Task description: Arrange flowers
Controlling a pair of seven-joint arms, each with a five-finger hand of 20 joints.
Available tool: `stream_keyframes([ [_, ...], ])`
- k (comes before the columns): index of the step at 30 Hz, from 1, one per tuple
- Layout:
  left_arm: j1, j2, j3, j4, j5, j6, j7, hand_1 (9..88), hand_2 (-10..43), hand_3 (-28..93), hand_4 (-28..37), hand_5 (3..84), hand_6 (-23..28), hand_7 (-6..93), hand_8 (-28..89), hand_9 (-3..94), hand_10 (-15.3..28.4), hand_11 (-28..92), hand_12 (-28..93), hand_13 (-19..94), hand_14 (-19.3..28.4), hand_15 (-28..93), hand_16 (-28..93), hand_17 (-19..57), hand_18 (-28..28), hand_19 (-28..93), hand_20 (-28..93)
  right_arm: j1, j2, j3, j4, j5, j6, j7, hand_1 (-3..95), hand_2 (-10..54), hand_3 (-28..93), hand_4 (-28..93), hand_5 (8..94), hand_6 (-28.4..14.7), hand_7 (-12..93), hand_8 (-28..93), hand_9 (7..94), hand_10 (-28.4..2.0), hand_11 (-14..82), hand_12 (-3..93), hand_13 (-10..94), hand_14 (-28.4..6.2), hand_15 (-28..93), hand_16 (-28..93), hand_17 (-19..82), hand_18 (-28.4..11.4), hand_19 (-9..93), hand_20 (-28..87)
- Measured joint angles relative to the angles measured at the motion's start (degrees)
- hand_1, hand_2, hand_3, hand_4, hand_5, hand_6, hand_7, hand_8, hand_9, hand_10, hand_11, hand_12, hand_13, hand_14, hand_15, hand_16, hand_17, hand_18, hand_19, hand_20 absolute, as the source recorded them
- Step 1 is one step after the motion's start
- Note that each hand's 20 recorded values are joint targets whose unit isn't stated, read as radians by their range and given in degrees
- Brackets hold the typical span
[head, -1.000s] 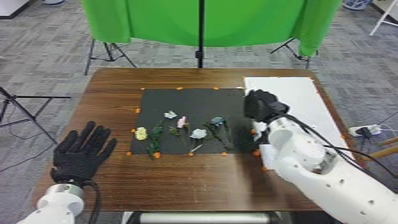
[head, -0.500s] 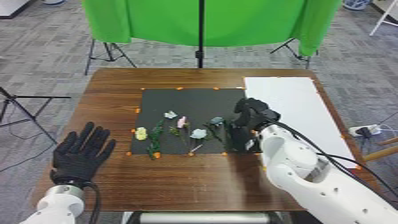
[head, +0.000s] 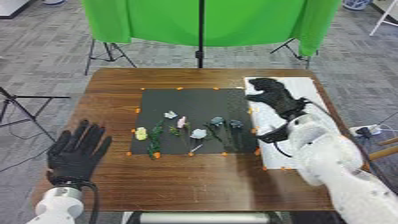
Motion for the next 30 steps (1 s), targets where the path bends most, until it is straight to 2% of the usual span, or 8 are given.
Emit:
stream_keyframes([
  [3, 0.53, 0.0, -0.12, 0.44, 2.85, -4.92, 1.95, 19.5, 12.5, 79, -27.7, 44.2, 7.2, 10.0, -8, 39.1, 14.6, 14, 11, 29, 12.4, 21, -4, -1.6, 12.0, 20, 14, -4.89, -2.8, 7.52, 0.33, 8.01, 2.72, -11.36, 26.2, 7.1, 76, -26, 36.0, -3.0, 11, -10, 36.0, -13.2, 4.6, 10.8, 30, -15.5, 7, 20, 13, -16.4, 27, 15],
  [7, 0.83, 0.03, -0.57, 1.22, 8.35, -8.72, 1.89, 15.7, 12.2, 77, -28.2, 40.9, 6.4, 6.4, -7, 35.6, 13.2, 9, 10, 24, 10.2, 12, -4, -1.7, 11.7, 16, 14, -11.62, -6.82, 18.19, -1.7, 15.13, -2.38, -16.48, 17.0, 8.1, 74, -27, 32.2, -2.2, 8, -9, 32.4, -13.1, 1.7, 10.3, 26, -15.4, 5, 20, 11, -16.5, 24, 17],
  [11, 1.21, -0.17, -1.72, 1.58, 11.79, -10.5, 1.32, 15.1, 12.7, 76, -28.2, 39.9, 6.4, 5.8, -7, 34.1, 13.2, 9, 11, 23, 10.8, 12, -3, -1.8, 11.4, 15, 14, -18.27, -8.8, 25.64, -5.01, 27.61, -11.72, -15.88, 13.2, 8.5, 74, -28, 31.0, -1.8, 6, -8, 30.8, -12.8, 1.1, 9.5, 24, -14.8, 3, 19, 10, -16.6, 22, 16],
  [15, 1.18, -0.3, -2.76, 1.8, 15.72, -10.56, 1.21, 15.3, 12.9, 76, -28.3, 39.6, 6.5, 5.6, -7, 33.9, 13.7, 9, 11, 25, 11.5, 13, -2, -1.8, 11.5, 15, 14, -24.08, -9.31, 27.2, -7.19, 40.15, -12.29, -16.26, 12.9, 8.7, 74, -28, 31.3, -1.4, 6, -8, 30.6, -12.6, 1.1, 9.1, 23, -14.4, 3, 19, 10, -16.5, 22, 16],
  [21, 1.13, -0.23, -3.77, 1.64, 16.01, -9.19, 1.57, 18.6, 11.2, 77, -28.3, 30.2, 4.9, 5.9, -7, 22.3, 10.7, 5, 9, 23, 11.2, 13, -2, -2.1, 11.7, 16, 14, -27.54, -10.75, 27.51, -6.87, 50.64, -11.54, -16.02, 13.4, 9.2, 74, -27, 31.2, -1.5, 6, -8, 30.2, -12.4, 1.0, 8.8, 23, -14.3, 3, 18, 10, -16.4, 22, 16],
  [25, 1.07, -0.19, -3.76, 1.27, 15.91, -6.45, 2.03, 19.1, 10.9, 77, -28.3, 30.1, 5.7, 5.5, -8, 24.4, 11.5, 6, 9, 23, 11.2, 13, -2, -2.2, 11.7, 16, 14, -27.31, -11.06, 27.75, -6.48, 50.0, -12.49, -15.03, 13.5, 9.1, 74, -27, 30.8, -1.7, 5, -8, 29.6, -12.5, 0.9, 8.7, 22, -12.9, 2, 18, 10, -15.5, 21, 16],
  [28, 1.09, -0.19, -3.79, 1.26, 15.76, -6.24, 2.08, 19.6, 10.9, 77, -28.3, 28.4, 6.3, 4.5, -8, 25.7, 11.9, 6, 9, 24, 11.6, 14, -2, -2.2, 11.8, 16, 14, -26.9, -11.06, 27.86, -6.3, 49.33, -13.56, -14.68, 13.6, 9.0, 74, -27, 31.5, -2.5, 5, -8, 29.9, -12.6, 0.8, 8.2, 22, -10.9, 1, 15, 11, -12.2, 16, 14],
  [30, 1.19, -0.2, -3.96, 1.18, 15.71, -6.21, 2.08, 20.1, 11.1, 77, -28.3, 27.6, 6.8, 4.9, -8, 26.9, 11.9, 7, 9, 24, 11.6, 14, -2, -2.2, 11.8, 16, 14, -26.57, -11.06, 27.76, -6.23, 49.23, -13.86, -14.68, 13.6, 9.0, 74, -27, 32.2, -5.5, 4, -9, 30.3, -12.8, 0.8, 7.5, 22, -9.9, 0, 13, 12, -10.0, 13, 13],
])
